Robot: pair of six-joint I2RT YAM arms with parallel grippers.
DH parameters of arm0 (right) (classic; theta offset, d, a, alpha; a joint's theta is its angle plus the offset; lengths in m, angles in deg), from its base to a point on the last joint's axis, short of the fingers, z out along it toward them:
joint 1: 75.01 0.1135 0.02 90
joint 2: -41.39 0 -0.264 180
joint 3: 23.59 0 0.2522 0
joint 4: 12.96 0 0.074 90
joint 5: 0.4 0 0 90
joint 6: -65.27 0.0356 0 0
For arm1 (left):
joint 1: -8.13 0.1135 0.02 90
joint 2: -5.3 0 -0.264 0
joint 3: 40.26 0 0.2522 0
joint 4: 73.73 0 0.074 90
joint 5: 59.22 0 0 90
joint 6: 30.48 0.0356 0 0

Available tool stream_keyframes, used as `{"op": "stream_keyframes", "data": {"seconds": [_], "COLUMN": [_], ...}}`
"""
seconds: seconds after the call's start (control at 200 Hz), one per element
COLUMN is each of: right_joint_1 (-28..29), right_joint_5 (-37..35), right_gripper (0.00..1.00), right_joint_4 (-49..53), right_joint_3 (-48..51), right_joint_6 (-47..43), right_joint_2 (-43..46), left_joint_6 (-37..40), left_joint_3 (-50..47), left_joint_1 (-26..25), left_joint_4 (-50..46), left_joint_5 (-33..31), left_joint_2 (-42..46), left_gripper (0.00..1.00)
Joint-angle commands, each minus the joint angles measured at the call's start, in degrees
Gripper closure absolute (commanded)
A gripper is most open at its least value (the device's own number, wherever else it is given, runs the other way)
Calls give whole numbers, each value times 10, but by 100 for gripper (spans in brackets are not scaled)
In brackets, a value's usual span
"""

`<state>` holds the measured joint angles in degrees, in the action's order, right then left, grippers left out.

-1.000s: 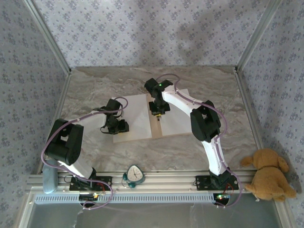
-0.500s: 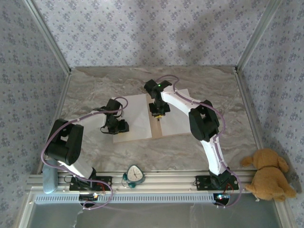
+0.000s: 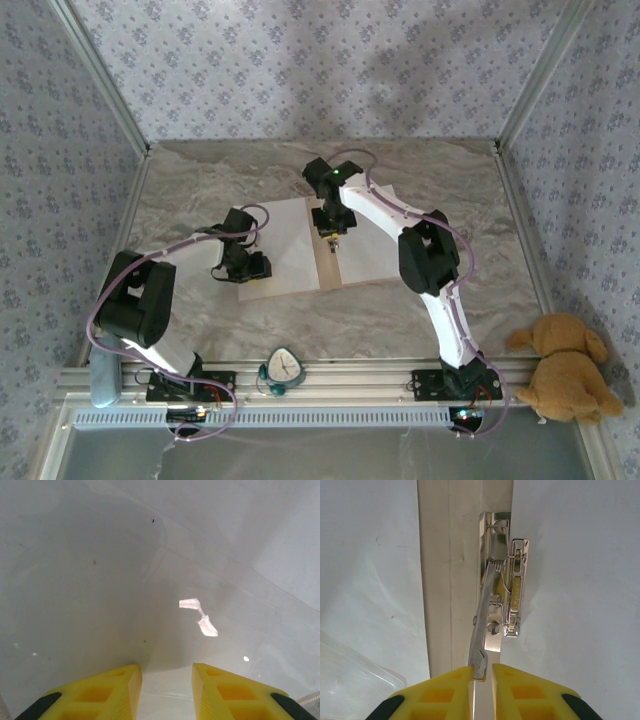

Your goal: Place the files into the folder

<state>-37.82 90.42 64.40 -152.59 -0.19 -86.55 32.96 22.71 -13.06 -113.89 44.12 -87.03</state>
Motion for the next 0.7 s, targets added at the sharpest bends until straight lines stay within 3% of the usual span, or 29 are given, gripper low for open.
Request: {"op": "stream_keyframes", "data": {"seconds": [0.0,0.225,0.695], "right_joint_1": [-1,-2,3], "right_joint_5": [-1,5,13], "right_gripper": [77,70,76], "right_joint_4": [27,35,42], "right_joint_3": [-29,-54,-59], "right_joint_6": [-9,-5,-4], "right_joint_2": [-10,-12,-41], "left_joint_6": [3,3,2], "left_joint_3": [-12,-14,-18], "left_joint_1": [4,4,4], "left_joint_4": [-28,-26,-27], "left_joint_5": [-3,-2,-3], "left_joint_2": [3,3,3], "left_gripper": [65,65,65]}}
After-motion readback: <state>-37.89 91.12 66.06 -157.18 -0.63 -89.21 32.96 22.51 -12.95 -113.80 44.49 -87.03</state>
